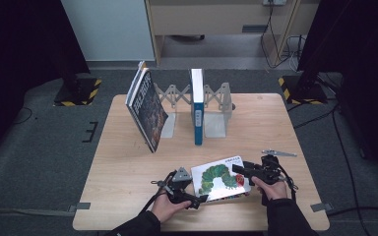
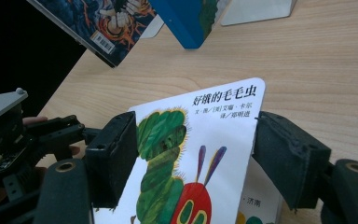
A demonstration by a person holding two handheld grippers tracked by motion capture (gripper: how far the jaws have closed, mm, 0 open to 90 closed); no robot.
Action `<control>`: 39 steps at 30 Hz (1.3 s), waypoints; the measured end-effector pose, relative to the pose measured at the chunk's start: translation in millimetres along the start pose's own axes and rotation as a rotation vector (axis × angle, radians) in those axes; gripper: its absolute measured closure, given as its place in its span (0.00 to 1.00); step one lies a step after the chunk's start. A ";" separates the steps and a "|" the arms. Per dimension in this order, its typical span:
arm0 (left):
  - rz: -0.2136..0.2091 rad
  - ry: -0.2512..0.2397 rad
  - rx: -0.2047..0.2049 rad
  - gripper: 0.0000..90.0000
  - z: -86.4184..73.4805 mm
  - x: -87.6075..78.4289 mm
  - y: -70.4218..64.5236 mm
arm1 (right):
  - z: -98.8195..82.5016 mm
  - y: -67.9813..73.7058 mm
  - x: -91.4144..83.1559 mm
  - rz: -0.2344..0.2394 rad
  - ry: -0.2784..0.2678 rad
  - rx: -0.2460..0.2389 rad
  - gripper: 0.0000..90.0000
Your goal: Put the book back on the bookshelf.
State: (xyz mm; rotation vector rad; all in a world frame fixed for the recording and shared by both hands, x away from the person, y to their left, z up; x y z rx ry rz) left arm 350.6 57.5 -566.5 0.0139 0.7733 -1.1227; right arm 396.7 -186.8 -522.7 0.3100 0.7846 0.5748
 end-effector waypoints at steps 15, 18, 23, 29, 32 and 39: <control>-0.004 -0.003 -0.004 0.05 -0.1 0.0 0.0 | -8.7 5.7 6.7 0.018 0.081 -0.038 0.32; -0.004 -0.002 -0.003 0.05 -0.1 0.1 -0.1 | -9.8 4.7 9.2 0.015 0.092 -0.046 0.31; -0.006 -0.007 -0.009 0.05 0.1 0.1 0.3 | -11.9 6.6 16.0 0.045 0.133 -0.054 0.31; -0.009 -0.010 -0.015 0.05 0.4 0.0 0.9 | -18.1 12.8 26.8 0.073 0.209 -0.095 0.32; -0.009 -0.011 -0.016 0.05 0.5 0.0 1.0 | -19.5 14.6 30.4 0.060 0.229 -0.126 0.34; -0.007 -0.020 -0.026 0.05 1.2 0.4 1.7 | -18.8 14.4 31.6 0.058 0.230 -0.122 0.40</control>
Point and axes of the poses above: each handheld gripper's, and its own axes: x roughly forward along the jaws, z roughly out of its top, y roughly to its left, the point moved 5 cm from there along x, roughly forward along the jaws, and after that the axes turned 9 degrees about -z, right-handed, at the moved point
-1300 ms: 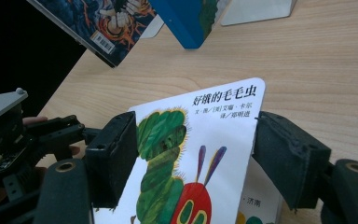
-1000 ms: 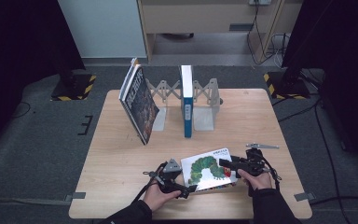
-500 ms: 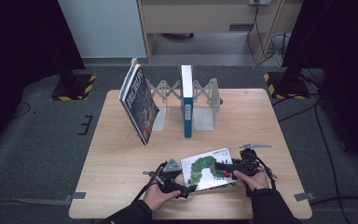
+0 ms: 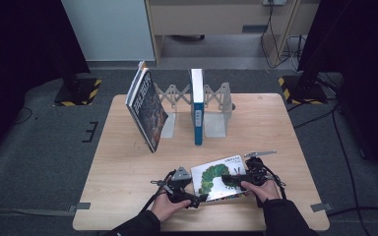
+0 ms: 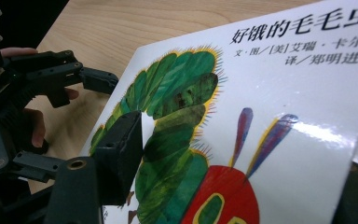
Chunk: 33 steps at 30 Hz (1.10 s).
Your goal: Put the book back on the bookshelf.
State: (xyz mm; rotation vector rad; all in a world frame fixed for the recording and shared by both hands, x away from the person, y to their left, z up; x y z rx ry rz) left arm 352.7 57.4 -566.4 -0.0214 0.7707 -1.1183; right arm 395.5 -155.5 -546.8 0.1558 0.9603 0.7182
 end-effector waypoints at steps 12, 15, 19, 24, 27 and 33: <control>-0.016 -0.019 -0.028 0.05 1.1 -0.8 2.7 | 3.0 -1.8 -4.6 0.050 0.004 0.028 0.60; -0.013 -0.018 -0.027 0.05 1.0 -0.8 2.7 | 4.4 -0.4 -7.3 0.055 -0.012 0.019 0.66; 0.007 -0.021 -0.027 0.09 1.1 -1.5 3.2 | 7.2 1.7 -11.0 0.076 -0.029 0.019 0.74; 0.021 -0.031 -0.049 0.13 2.5 -3.7 5.7 | 9.8 2.4 -13.1 0.101 -0.037 0.022 0.79; 0.029 -0.031 -0.052 0.14 3.0 -6.1 7.5 | 10.8 3.8 -14.5 0.114 -0.043 0.030 0.82; 0.017 -0.037 -0.074 0.13 3.1 -6.0 8.4 | 14.3 8.5 -19.6 0.160 -0.066 0.036 0.89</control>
Point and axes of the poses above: each handheld gripper's, and its own axes: x roughly forward along the jaws, z roughly out of its top, y roughly to its left, the point moved 5 cm from there along x, roughly forward along the jaws, and after that the axes turned 9 degrees about -z, right-handed, at the moved point
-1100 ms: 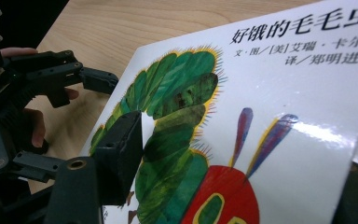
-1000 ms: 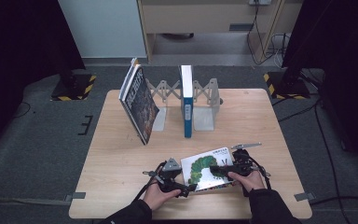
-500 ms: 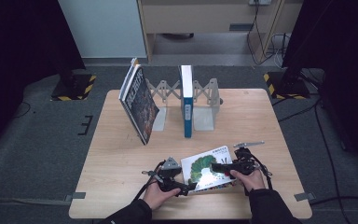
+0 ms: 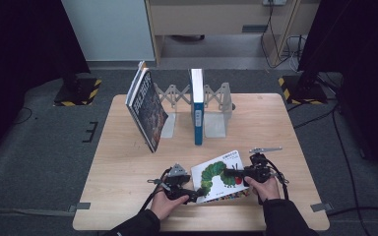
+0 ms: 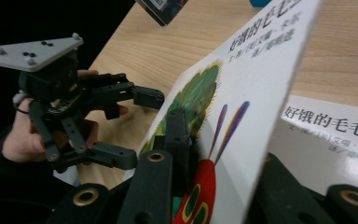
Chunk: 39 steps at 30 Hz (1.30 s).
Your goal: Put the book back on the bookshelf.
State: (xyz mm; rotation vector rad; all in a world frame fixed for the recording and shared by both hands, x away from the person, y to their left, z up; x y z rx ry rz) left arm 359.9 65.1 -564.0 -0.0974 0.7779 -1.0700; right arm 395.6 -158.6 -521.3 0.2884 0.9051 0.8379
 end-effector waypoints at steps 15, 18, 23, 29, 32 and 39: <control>-0.064 -0.015 -0.011 0.05 -1.0 3.0 -1.3 | 5.7 11.9 -9.5 0.079 -0.078 -0.091 0.92; -0.081 -0.014 -0.007 0.05 -1.3 4.3 -2.9 | 6.7 15.1 -10.6 0.087 -0.090 -0.116 0.92; -0.075 -0.018 -0.007 0.05 -1.2 5.2 -4.1 | 6.3 13.9 -9.7 0.058 -0.095 -0.128 0.91; -0.070 -0.008 0.003 0.06 -1.5 5.0 -3.9 | 4.9 10.1 -4.6 -0.044 -0.091 -0.163 0.80; -0.065 -0.009 0.005 0.06 -1.5 5.1 -4.0 | 3.0 8.3 -1.1 -0.080 -0.074 -0.170 0.74; -0.060 -0.007 0.007 0.07 -1.5 5.1 -4.0 | 0.3 2.9 6.8 -0.156 -0.060 -0.199 0.61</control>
Point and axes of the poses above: each handheld gripper's, and its own axes: x roughly forward along the jaws, z roughly out of its top, y roughly to its left, the point moved 5 cm from there along x, roughly forward along the jaws, and after that the axes turned 9 degrees about -z, right-handed, at the moved point
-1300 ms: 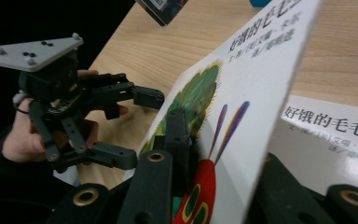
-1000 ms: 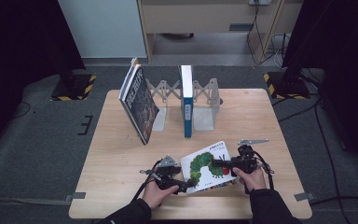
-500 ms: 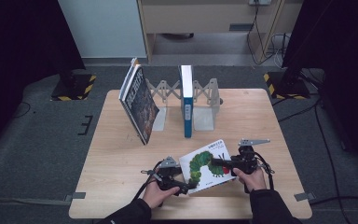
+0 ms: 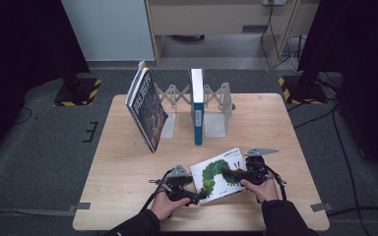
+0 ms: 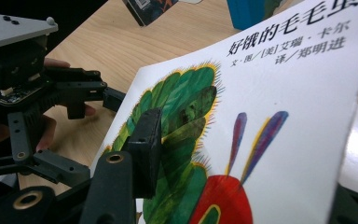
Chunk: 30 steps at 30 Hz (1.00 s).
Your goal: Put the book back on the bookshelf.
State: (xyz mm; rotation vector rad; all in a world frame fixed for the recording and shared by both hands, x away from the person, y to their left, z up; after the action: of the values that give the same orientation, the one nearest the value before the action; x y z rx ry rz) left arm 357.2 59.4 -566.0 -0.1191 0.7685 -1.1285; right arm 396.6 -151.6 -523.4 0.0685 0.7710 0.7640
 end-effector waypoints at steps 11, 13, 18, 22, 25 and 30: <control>0.006 -0.004 -0.006 0.07 0.2 -0.4 0.8 | -2.9 1.2 5.8 0.021 0.022 0.005 0.59; 0.012 -0.002 0.000 0.08 0.1 0.0 0.3 | -2.7 0.4 6.0 0.001 0.021 0.005 0.53; 0.018 0.005 0.008 0.08 0.1 0.2 -0.1 | -3.4 -2.1 6.2 -0.045 0.038 0.001 0.42; 0.017 0.004 0.008 0.08 0.1 0.1 0.0 | -3.8 -2.7 7.2 -0.058 0.042 0.000 0.39; 0.017 0.004 0.008 0.08 0.1 0.1 0.0 | -6.9 -4.3 9.1 -0.066 0.069 0.015 0.36; 0.013 0.004 0.007 0.08 0.1 -0.1 0.3 | -10.3 -6.2 11.2 -0.066 0.092 0.021 0.33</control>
State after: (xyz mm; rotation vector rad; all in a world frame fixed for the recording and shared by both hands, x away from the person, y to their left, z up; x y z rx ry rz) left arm 357.5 59.6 -566.0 -0.1063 0.7679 -1.1192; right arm 398.8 -151.1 -539.7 0.0271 0.8649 0.6999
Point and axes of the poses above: each handheld gripper's, and its own axes: x roughly forward along the jaws, z roughly out of its top, y roughly to its left, the point moved 5 cm from there along x, roughly forward along the jaws, and after that the axes turned 9 degrees about -z, right-handed, at the moved point
